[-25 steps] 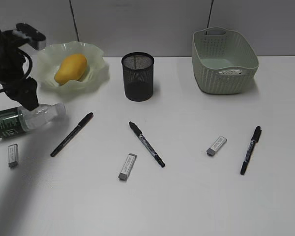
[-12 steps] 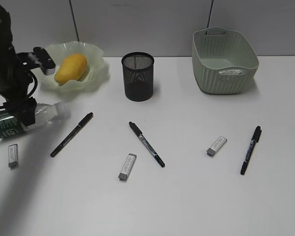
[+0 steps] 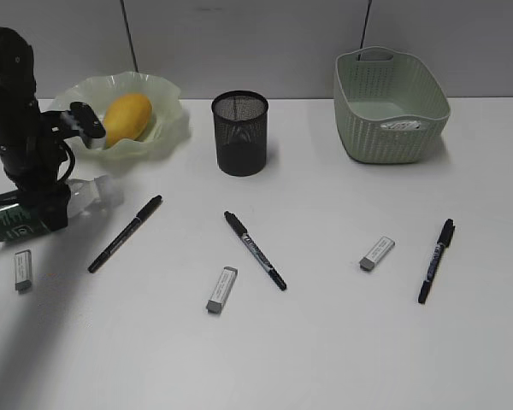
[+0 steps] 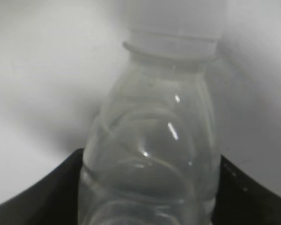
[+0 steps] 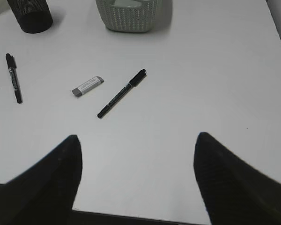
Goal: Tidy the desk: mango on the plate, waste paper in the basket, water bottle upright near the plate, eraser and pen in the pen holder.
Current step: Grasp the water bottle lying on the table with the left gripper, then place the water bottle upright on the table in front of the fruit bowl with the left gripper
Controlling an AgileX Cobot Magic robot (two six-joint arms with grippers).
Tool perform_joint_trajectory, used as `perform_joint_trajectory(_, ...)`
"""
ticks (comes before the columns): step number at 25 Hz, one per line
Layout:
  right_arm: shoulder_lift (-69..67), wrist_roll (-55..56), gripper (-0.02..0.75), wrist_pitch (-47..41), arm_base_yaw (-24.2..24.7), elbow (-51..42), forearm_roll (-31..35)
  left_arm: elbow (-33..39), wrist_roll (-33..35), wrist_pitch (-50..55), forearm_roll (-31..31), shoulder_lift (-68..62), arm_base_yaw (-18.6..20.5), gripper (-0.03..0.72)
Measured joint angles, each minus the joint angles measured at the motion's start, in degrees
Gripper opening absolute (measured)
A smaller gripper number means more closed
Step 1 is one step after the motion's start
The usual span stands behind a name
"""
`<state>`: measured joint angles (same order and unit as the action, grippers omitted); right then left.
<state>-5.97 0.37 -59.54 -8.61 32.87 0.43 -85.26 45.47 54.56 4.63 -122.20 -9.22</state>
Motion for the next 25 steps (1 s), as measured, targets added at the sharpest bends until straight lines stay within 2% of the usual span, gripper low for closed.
perform_joint_trajectory(2,0.0,0.0,0.585,0.0,0.0,0.0,0.0,0.0,0.0,0.3,0.0,0.1,0.0,0.511)
perform_joint_trajectory(8,0.0,-0.1,0.585,0.0,0.0,0.0,-0.4,0.1,-2.1,1.7,-2.0,1.6,0.0,0.511)
perform_joint_trajectory(12,0.0,-0.1,0.585,0.0,0.0,0.0,0.0,0.1,-4.3,2.6,-5.3,6.8,0.0,0.511)
perform_joint_trajectory(17,0.0,-0.1,0.585,0.0,0.0,0.0,-0.4,0.1,-7.4,5.1,-13.2,14.4,0.3,0.511)
perform_joint_trajectory(20,0.0,-0.4,0.585,0.0,0.0,0.0,0.0,0.1,-9.6,6.5,-18.6,18.1,1.9,0.511)
perform_joint_trajectory(25,0.0,-0.4,0.585,0.0,0.0,0.0,-0.4,3.4,-10.0,5.8,-27.2,23.6,7.9,0.511)
